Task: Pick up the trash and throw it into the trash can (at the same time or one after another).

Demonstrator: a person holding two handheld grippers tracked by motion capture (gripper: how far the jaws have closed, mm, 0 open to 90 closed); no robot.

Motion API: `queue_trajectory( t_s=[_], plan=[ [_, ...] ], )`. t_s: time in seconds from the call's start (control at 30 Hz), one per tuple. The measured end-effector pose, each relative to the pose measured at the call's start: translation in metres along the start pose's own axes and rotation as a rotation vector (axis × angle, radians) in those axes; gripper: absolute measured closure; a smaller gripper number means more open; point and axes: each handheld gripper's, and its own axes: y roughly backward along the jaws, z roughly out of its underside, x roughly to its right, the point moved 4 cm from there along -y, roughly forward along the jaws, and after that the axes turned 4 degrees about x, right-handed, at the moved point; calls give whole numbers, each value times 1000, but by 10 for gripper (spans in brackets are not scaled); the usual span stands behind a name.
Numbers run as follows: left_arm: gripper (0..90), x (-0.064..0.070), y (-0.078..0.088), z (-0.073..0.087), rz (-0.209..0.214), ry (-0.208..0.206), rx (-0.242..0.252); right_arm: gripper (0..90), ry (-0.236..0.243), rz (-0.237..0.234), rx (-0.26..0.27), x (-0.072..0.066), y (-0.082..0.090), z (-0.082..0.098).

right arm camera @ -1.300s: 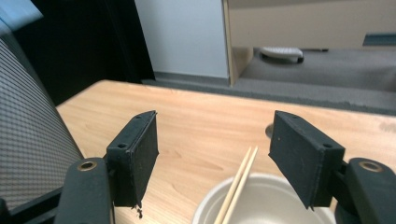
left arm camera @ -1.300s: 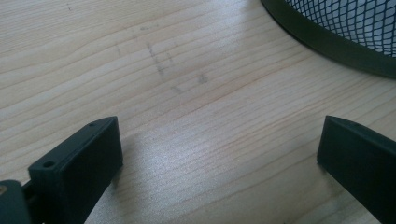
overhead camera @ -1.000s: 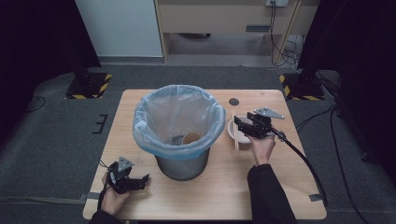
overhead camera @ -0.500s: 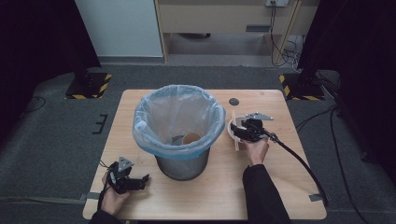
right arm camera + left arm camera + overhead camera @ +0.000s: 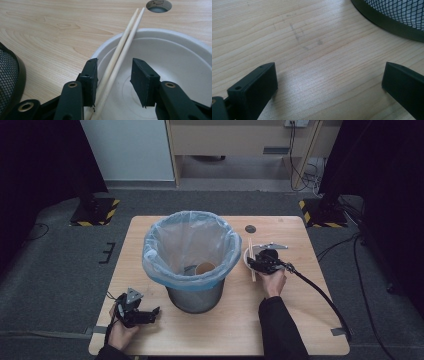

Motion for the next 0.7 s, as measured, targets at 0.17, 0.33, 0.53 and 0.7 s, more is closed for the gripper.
queue_trajectory(
  t_s=[0.17,0.33,0.53,0.7],
  plan=[
    [0,0,0,0,0,0,0,674,1,-4,-17,1,-1,2],
    [0,0,0,0,1,-1,0,749,-5,-7,-28,2,0,2],
    [0,0,0,0,1,-1,0,793,-10,-3,-34,4,1,3],
    [0,0,0,0,1,-1,0,794,-7,3,-23,6,4,2]
  ],
)
